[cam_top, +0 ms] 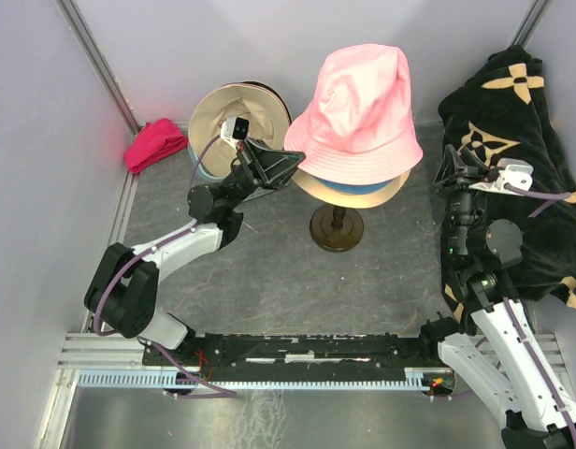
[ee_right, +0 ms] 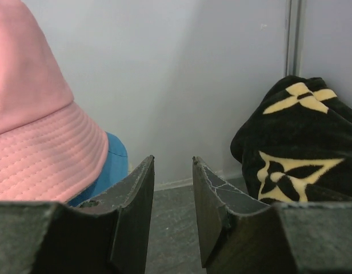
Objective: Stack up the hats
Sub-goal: Stack the hat on the hat.
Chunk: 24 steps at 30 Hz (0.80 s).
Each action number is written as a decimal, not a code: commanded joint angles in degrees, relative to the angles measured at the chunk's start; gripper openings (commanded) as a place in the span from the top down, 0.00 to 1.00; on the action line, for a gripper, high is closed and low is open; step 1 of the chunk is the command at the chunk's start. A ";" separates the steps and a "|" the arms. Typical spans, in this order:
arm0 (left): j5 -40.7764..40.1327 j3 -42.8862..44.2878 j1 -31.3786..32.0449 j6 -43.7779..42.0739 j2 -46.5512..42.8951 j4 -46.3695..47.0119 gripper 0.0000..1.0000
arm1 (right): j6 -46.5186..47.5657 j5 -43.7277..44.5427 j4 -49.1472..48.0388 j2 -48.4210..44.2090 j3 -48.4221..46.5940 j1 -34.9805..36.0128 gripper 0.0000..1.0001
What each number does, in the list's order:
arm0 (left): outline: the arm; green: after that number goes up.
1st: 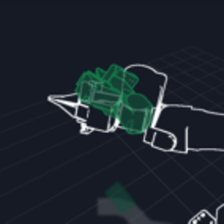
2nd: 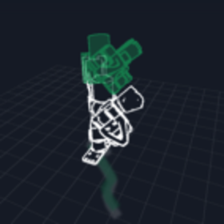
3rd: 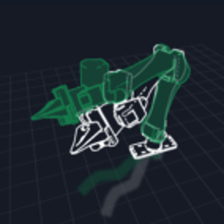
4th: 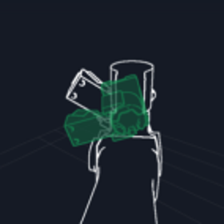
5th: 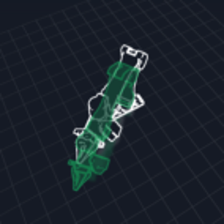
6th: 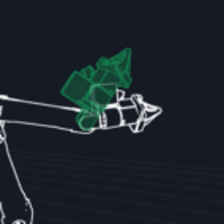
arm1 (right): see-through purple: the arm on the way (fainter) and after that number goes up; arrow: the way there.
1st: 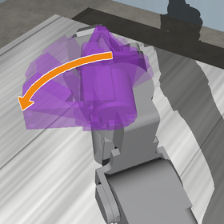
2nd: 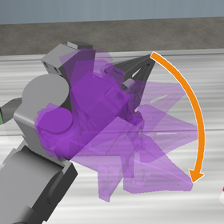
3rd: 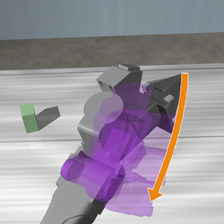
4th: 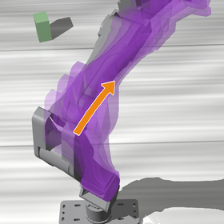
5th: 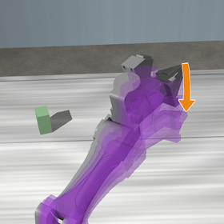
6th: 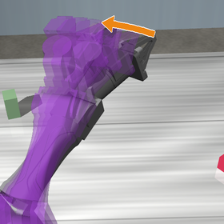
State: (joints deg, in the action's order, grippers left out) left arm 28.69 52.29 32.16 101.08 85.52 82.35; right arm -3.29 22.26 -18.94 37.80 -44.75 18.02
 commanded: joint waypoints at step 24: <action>3.40 -2.61 0.03 -3.34 -3.17 1.55 0.97 | -75.98 -0.57 27.93 -0.83 -9.84 -0.19 0.48</action>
State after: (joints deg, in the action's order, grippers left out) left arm 30.35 50.00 32.16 101.03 84.86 82.15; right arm -63.83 24.91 9.19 37.28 -55.37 17.96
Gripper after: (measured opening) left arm 0.062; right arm 0.514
